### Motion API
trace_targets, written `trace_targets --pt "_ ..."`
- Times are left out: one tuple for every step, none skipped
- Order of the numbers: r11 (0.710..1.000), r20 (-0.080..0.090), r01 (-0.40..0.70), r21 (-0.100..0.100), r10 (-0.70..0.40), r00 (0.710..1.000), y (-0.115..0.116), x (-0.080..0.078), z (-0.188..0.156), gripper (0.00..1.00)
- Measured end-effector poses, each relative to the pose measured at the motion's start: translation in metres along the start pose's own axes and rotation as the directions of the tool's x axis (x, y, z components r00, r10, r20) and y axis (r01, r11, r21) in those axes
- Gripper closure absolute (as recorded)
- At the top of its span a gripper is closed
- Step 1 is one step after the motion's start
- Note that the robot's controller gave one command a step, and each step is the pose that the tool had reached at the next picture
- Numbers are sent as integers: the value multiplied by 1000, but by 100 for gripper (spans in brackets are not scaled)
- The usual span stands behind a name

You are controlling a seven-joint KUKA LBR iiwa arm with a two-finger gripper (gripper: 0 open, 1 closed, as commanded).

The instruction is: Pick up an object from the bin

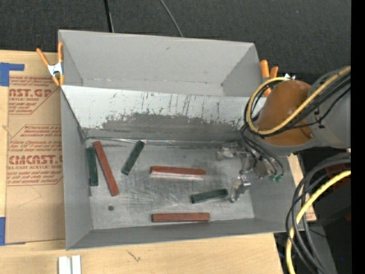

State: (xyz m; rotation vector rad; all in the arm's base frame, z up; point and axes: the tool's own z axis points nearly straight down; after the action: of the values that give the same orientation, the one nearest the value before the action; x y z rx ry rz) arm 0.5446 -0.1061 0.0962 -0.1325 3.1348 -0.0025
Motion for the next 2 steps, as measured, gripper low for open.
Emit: trace_targets --pt "995 -10 -102 -2 102 995 36 -10 24 100" --pt "995 4 -103 0 103 995 36 -13 24 0"
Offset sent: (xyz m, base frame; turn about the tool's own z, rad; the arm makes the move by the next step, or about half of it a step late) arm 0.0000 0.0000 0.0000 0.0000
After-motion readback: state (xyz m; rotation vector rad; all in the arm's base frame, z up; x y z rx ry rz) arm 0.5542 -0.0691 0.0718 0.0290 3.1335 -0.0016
